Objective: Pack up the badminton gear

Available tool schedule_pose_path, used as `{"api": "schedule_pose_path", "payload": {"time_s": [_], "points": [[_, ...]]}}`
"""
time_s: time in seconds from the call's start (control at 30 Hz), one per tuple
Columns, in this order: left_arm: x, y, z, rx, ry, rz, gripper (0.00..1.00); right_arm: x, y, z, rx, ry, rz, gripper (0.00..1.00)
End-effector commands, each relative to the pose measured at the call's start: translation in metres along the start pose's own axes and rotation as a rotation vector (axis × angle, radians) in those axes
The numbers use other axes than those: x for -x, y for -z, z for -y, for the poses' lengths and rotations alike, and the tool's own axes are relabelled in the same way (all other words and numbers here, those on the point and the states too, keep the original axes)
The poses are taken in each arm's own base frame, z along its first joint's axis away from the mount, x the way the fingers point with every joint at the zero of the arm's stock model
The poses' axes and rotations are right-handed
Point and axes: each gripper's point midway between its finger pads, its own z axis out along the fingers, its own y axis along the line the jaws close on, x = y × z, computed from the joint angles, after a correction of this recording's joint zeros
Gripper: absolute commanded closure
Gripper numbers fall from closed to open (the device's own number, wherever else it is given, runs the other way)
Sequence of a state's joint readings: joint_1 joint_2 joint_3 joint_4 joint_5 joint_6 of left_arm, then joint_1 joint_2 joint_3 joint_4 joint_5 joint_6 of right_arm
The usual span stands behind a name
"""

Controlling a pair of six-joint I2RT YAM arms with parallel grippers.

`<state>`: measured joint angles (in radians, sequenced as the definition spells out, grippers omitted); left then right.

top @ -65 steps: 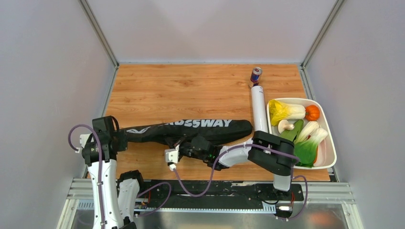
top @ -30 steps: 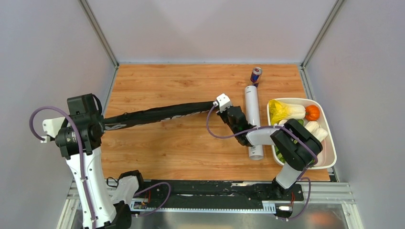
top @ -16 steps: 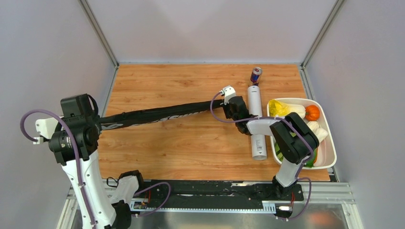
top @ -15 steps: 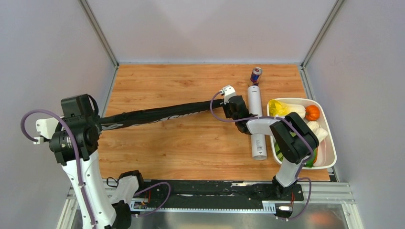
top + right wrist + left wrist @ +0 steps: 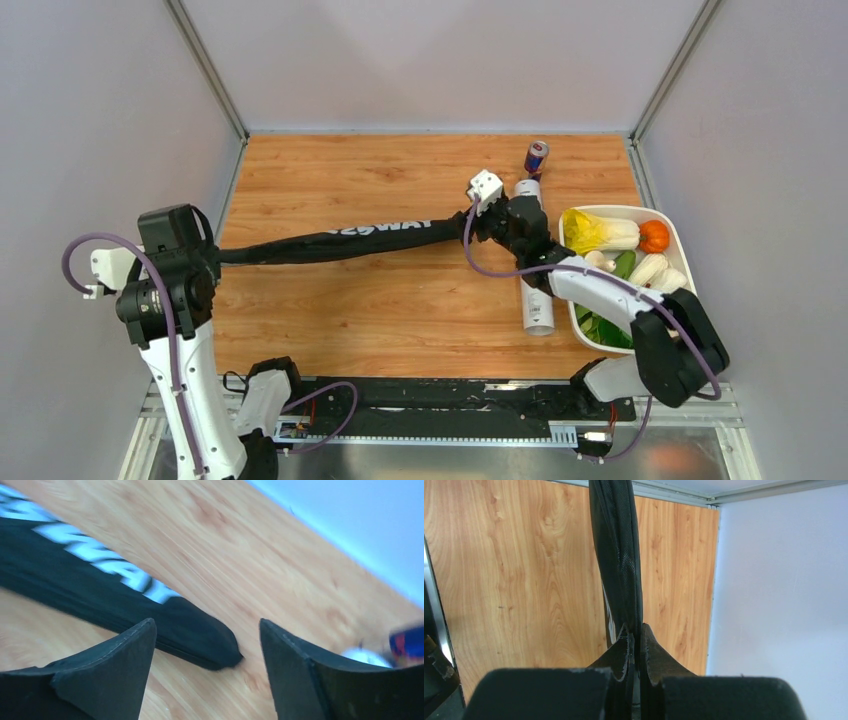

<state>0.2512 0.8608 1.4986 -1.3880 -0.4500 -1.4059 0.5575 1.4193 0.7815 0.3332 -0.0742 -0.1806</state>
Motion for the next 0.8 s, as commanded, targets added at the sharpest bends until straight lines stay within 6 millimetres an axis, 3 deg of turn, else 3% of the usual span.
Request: {"api": "schedule_pose_path", "payload": {"time_s": [0.0,0.17,0.2,0.3,0.5,0.67,0.73,0.77], "points": [[-0.008,-0.001,0.014,-0.073,0.010,-0.038,1.00,0.034,0.016,-0.079,0.305,0.269,0.210,0.16],[-0.007,-0.003,0.013,-0.073,-0.006,-0.028,1.00,0.034,0.020,-0.158,0.436,0.567,0.309,0.09],[-0.006,-0.002,0.013,-0.075,-0.008,-0.026,1.00,0.035,0.015,-0.164,0.427,0.610,0.310,0.08],[-0.006,0.000,0.014,-0.085,-0.007,-0.031,1.00,0.041,-0.007,-0.174,0.416,0.684,0.298,0.09],[-0.014,0.001,0.015,-0.097,-0.002,-0.070,1.00,0.055,-0.047,-0.175,0.359,0.757,0.275,0.18],[-0.016,0.003,0.015,-0.116,-0.001,-0.079,1.00,0.055,-0.064,-0.185,0.367,0.777,0.291,0.33],[-0.015,0.005,0.016,-0.125,0.000,-0.080,1.00,0.053,-0.070,-0.188,0.370,0.778,0.288,0.45],[-0.014,0.006,0.017,-0.131,-0.003,-0.077,1.00,0.053,-0.071,-0.190,0.370,0.770,0.289,0.56]]}}
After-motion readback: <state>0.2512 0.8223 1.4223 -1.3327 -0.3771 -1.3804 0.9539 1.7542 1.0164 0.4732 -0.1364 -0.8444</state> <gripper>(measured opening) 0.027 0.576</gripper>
